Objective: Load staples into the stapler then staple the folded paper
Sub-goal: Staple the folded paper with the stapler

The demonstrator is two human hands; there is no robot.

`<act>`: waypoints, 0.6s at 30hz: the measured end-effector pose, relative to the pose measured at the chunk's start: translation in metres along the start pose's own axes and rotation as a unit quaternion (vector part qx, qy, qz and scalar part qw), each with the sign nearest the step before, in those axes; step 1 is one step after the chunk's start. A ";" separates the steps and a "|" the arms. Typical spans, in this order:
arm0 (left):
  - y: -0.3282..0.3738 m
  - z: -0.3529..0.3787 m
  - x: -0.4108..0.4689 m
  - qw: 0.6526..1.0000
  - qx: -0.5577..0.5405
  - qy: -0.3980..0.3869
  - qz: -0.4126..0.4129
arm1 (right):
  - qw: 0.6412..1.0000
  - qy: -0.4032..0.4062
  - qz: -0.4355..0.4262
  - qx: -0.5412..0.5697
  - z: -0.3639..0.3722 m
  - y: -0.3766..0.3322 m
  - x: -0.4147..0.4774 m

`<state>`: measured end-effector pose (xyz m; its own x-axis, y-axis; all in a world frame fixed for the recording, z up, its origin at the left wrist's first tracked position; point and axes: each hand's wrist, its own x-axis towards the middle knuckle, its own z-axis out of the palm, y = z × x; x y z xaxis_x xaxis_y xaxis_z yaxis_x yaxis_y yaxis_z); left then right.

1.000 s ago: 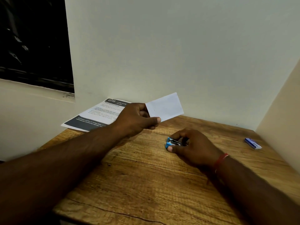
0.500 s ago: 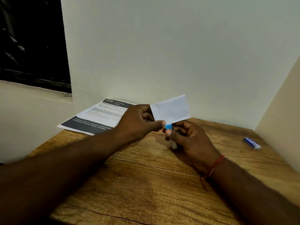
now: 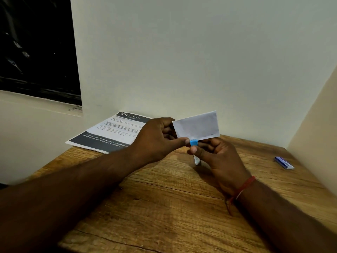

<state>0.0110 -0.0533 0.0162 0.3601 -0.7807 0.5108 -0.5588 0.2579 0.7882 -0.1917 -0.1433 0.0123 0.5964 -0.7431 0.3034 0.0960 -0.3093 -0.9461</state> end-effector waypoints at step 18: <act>-0.002 0.002 -0.001 1.000 -0.002 -0.012 -0.004 | 1.000 0.010 -0.006 -0.002 0.002 -0.006 -0.003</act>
<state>0.0103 -0.0537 0.0131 0.3470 -0.7962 0.4956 -0.5522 0.2537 0.7942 -0.1924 -0.1377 0.0168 0.5790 -0.7513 0.3166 0.0995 -0.3203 -0.9421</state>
